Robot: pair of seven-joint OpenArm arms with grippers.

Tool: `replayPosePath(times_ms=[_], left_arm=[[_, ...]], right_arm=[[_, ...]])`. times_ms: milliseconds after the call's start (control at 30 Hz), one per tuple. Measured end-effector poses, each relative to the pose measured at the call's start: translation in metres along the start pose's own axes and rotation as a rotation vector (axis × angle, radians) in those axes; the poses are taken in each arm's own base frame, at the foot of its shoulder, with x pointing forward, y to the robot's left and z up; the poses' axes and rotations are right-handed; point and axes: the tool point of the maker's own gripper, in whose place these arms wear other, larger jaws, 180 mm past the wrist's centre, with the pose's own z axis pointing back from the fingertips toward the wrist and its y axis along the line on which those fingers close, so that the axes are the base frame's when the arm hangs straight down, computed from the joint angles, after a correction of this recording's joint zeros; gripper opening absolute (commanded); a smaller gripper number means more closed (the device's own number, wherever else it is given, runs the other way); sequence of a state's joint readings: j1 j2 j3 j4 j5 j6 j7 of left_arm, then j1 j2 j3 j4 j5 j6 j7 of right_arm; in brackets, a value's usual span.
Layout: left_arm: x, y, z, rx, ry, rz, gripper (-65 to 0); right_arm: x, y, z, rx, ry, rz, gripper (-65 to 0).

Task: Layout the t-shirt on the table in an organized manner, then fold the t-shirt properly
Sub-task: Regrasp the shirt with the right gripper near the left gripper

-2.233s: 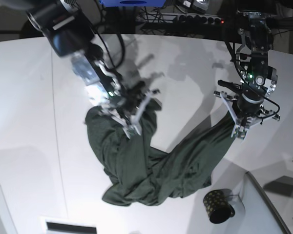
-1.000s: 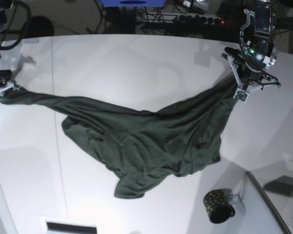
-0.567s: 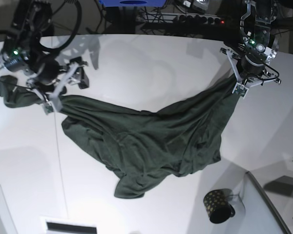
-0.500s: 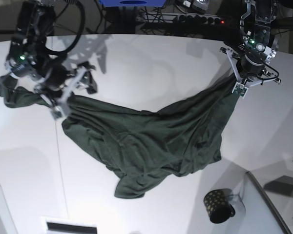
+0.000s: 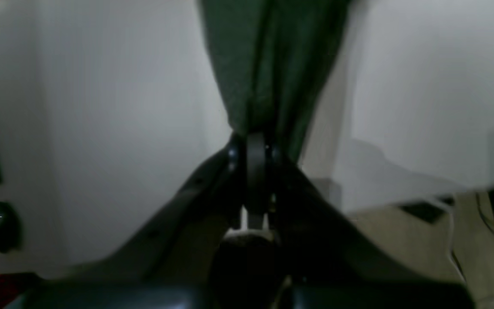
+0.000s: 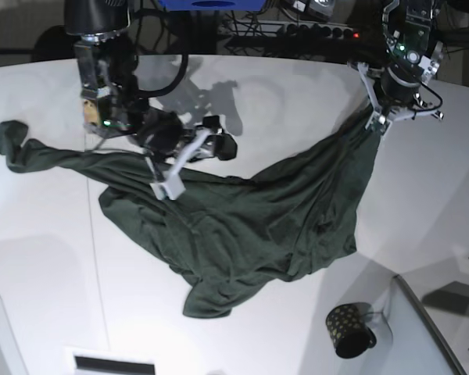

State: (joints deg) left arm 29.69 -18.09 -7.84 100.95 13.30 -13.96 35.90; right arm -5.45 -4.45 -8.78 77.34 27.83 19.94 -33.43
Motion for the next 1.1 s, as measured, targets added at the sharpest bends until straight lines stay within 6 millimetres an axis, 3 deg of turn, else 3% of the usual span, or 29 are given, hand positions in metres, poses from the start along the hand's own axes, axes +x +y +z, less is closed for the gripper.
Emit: replayPosePath(times_ms=[100, 200, 267, 400, 467, 633, 800, 967, 1100], left_arm=[[0.004, 0.003, -0.001, 0.007, -0.012, 0.0, -65.0], [0.002, 0.001, 0.0, 0.003, -0.014, 0.0, -65.0], [0.0, 0.0, 0.001, 0.001, -0.006, -0.001, -65.0], [0.002, 0.002, 0.001, 0.006, -0.011, 0.0, -65.0], [0.002, 0.001, 0.001, 0.004, -0.012, 0.001, -65.0], [0.0, 0.0, 0.002, 0.0, -0.01, 0.004, -65.0], [0.0, 0.0, 0.002, -0.001, -0.01, 0.004, -65.0], [0.001, -0.001, 0.002, -0.005, -0.011, 0.001, -65.0], [0.001, -0.001, 0.002, -0.004, -0.011, 0.001, -65.0]], right_arm=[[-0.001, 0.017, -0.01, -0.041, -0.015, 0.193, -23.1], [-0.008, 0.022, -0.014, -0.067, -0.012, 0.232, -25.1], [-0.001, 0.021, -0.015, -0.072, -0.03, 0.235, -32.7], [0.029, 0.018, -0.018, -0.086, -0.086, 0.263, -55.2], [0.035, 0.011, -0.022, -0.108, -0.078, 0.291, -50.0], [0.023, -0.013, -0.023, -0.277, -0.003, 0.538, -16.1], [0.025, 0.008, -0.033, -0.303, -0.04, 0.739, -14.3], [0.025, -0.021, -0.046, -0.368, 0.032, 0.746, -14.3], [0.018, -0.013, -0.062, -0.347, 0.065, 0.727, -14.3]])
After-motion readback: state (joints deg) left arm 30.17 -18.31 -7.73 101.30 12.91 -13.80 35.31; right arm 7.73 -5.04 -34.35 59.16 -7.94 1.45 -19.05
